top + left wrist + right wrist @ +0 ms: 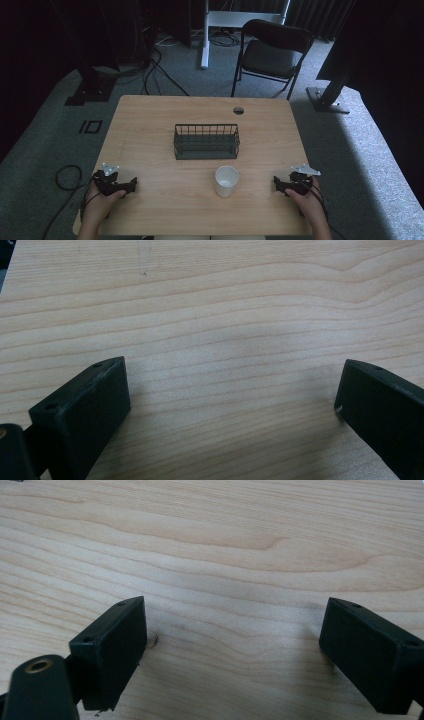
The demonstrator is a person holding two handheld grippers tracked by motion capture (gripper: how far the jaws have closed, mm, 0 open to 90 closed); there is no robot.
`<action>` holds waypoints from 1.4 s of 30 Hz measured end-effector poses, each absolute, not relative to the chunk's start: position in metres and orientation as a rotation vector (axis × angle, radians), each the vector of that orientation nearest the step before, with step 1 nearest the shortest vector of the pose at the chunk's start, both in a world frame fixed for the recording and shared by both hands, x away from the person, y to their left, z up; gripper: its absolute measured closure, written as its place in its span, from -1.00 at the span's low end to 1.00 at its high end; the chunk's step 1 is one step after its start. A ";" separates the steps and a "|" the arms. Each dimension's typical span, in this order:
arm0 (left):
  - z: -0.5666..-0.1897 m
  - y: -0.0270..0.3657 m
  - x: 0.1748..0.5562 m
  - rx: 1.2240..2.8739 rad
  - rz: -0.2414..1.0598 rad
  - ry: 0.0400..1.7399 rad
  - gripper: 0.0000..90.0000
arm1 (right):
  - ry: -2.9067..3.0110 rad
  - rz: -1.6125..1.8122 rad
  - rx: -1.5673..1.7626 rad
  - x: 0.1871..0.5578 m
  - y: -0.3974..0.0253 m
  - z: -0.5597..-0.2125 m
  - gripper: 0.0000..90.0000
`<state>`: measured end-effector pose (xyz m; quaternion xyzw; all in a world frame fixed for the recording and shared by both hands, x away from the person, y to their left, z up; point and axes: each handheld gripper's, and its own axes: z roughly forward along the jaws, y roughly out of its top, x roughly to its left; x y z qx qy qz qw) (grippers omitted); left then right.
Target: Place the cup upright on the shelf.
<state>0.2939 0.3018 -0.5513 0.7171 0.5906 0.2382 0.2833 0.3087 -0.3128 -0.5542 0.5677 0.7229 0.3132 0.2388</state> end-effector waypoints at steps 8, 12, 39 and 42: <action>-0.550 0.299 0.290 2.001 0.602 1.462 -0.96 | 1.980 0.858 1.554 0.309 -0.313 -0.554 -0.75; -0.547 0.295 0.290 2.011 0.606 1.423 -0.96 | 1.980 0.857 1.555 0.309 -0.313 -0.554 -0.75; -0.515 0.242 0.283 2.066 0.598 1.163 -0.91 | 1.980 0.857 1.555 0.309 -0.313 -0.554 -0.75; -0.513 0.236 0.283 2.068 0.598 1.137 -0.91 | 1.980 0.857 1.555 0.309 -0.313 -0.554 -0.75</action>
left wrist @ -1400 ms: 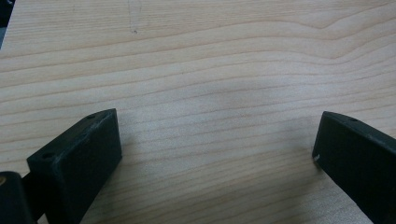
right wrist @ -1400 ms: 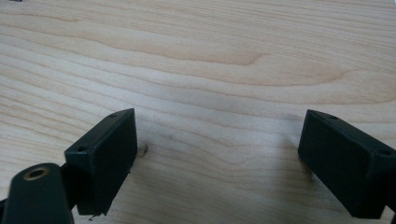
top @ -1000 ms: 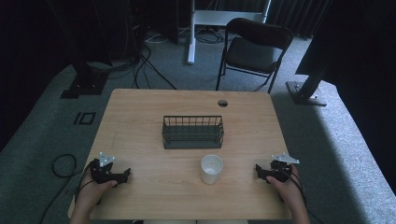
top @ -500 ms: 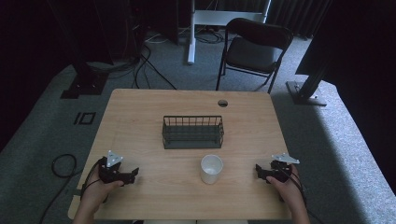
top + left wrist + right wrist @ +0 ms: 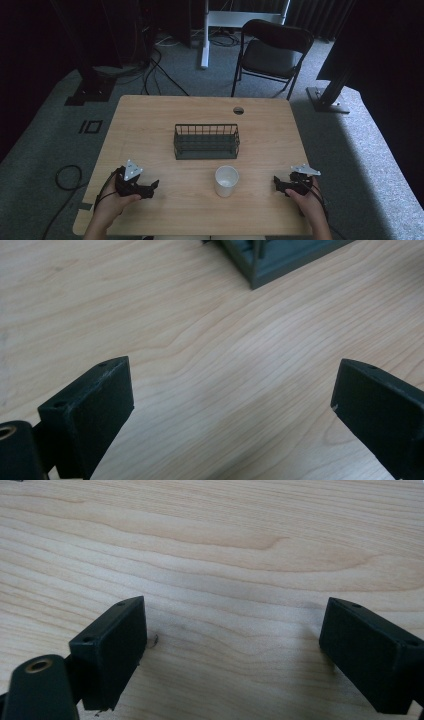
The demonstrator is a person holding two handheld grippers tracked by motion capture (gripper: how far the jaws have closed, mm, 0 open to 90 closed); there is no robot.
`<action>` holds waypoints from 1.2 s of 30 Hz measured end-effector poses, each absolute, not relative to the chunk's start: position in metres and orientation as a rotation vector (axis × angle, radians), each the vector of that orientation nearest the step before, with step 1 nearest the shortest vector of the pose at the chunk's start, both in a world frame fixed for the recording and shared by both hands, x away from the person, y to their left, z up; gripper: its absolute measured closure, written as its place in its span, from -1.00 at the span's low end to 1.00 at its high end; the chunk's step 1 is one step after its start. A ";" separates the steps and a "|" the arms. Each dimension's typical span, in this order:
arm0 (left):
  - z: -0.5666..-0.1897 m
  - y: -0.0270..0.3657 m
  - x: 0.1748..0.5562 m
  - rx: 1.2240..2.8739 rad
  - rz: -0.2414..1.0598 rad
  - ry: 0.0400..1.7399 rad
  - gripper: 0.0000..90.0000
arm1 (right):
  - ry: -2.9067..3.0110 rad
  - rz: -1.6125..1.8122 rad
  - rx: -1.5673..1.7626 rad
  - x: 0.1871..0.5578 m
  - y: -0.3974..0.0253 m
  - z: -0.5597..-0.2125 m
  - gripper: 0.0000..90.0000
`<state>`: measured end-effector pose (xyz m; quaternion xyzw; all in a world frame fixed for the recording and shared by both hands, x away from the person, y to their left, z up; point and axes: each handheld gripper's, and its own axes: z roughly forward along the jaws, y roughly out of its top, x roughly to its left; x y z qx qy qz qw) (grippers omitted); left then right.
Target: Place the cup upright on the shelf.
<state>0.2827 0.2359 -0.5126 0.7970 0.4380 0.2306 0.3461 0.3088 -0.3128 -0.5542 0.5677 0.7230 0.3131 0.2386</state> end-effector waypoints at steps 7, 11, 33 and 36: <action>-0.509 0.219 0.283 2.069 0.563 1.072 -0.91 | 1.980 0.857 1.555 0.309 -0.313 -0.554 -0.75; -0.507 0.209 0.282 2.086 0.560 1.037 -0.91 | 1.980 0.857 1.555 0.309 -0.313 -0.554 -0.75; -0.500 0.160 0.280 2.117 0.461 0.864 -0.91 | 1.980 0.858 1.555 0.309 -0.313 -0.554 -0.75; -0.501 0.156 0.279 2.124 0.450 0.844 -0.91 | 1.980 0.858 1.555 0.309 -0.313 -0.554 -0.75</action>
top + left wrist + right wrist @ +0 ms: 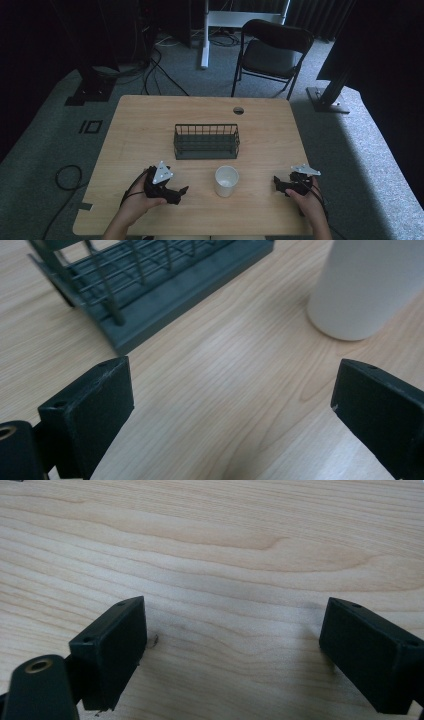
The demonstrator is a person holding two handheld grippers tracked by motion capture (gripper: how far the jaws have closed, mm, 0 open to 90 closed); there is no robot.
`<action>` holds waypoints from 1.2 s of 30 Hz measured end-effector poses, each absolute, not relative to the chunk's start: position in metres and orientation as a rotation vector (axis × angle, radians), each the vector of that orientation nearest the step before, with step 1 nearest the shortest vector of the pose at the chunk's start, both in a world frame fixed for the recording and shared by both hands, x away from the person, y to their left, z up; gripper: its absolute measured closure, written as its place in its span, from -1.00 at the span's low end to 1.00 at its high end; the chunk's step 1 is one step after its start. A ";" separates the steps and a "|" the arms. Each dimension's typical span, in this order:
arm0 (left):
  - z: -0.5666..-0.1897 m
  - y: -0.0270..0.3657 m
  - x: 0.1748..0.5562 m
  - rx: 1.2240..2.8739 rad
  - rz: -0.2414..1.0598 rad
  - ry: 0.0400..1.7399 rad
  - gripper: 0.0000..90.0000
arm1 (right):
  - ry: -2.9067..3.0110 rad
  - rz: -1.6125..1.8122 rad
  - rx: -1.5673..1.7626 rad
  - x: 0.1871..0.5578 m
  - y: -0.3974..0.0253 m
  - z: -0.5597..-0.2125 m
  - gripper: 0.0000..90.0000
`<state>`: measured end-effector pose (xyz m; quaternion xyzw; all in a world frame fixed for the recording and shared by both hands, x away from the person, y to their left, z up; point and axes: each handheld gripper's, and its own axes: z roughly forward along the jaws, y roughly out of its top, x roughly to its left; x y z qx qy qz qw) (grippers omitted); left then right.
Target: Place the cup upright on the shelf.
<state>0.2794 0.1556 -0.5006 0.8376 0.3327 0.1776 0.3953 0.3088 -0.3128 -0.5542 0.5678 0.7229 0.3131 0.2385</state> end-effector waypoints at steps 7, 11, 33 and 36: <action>-0.502 0.142 0.278 2.126 0.411 0.787 -0.91 | 1.980 0.858 1.555 0.309 -0.313 -0.554 -0.75; -0.502 0.136 0.278 2.120 0.396 0.768 -0.91 | 1.980 0.858 1.555 0.309 -0.313 -0.554 -0.75; -0.500 0.106 0.282 2.105 0.309 0.629 -0.91 | 1.980 0.858 1.555 0.309 -0.313 -0.554 -0.75; -0.499 0.098 0.282 2.112 0.306 0.597 -0.91 | 1.980 0.858 1.555 0.309 -0.313 -0.554 -0.75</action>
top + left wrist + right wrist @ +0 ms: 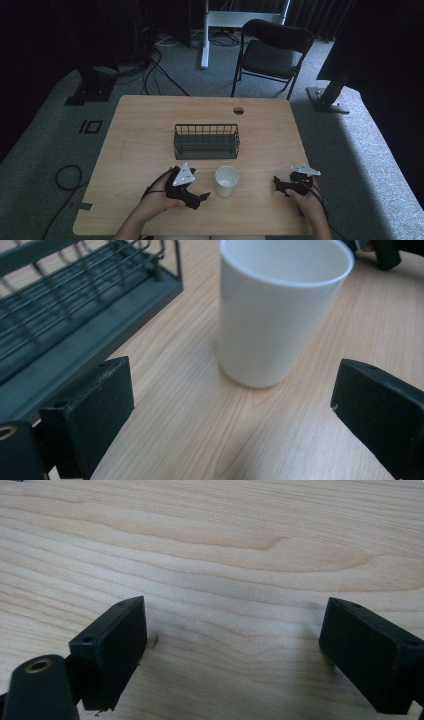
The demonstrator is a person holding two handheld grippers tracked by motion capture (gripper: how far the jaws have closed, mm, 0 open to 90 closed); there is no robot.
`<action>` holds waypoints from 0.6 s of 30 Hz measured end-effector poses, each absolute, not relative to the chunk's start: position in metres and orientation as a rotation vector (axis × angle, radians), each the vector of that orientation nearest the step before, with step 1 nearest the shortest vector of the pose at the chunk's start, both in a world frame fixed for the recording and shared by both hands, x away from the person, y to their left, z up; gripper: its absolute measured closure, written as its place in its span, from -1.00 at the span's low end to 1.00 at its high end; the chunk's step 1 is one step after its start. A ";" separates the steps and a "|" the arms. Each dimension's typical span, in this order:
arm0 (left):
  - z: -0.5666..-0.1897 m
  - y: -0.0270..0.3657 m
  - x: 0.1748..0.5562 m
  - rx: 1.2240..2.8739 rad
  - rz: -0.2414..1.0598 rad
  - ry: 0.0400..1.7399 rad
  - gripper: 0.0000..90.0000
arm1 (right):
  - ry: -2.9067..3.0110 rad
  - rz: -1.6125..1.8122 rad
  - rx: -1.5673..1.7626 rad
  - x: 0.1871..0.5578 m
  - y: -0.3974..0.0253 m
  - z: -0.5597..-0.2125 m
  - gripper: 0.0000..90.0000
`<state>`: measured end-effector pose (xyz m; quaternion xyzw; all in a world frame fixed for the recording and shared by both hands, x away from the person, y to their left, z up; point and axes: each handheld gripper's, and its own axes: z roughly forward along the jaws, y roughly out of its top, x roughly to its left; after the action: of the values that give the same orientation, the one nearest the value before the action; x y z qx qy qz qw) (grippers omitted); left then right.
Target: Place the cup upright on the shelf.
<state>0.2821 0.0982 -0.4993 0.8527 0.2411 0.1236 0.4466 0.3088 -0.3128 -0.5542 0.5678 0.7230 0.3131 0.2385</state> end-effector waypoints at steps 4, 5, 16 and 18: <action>-0.498 0.089 0.284 2.107 0.287 0.563 -0.91 | 1.980 0.858 1.555 0.309 -0.313 -0.554 -0.75; -0.497 0.086 0.286 2.109 0.282 0.556 -0.91 | 1.980 0.858 1.555 0.309 -0.313 -0.554 -0.75; -0.494 0.064 0.291 2.103 0.264 0.501 -0.91 | 1.980 0.858 1.555 0.309 -0.313 -0.554 -0.75; -0.494 0.062 0.293 2.105 0.268 0.492 -0.91 | 1.980 0.858 1.555 0.309 -0.313 -0.554 -0.75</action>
<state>0.2929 0.0620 -0.4937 0.8565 0.2001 0.1090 0.4632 0.3088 -0.3128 -0.5541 0.5678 0.7230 0.3133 0.2383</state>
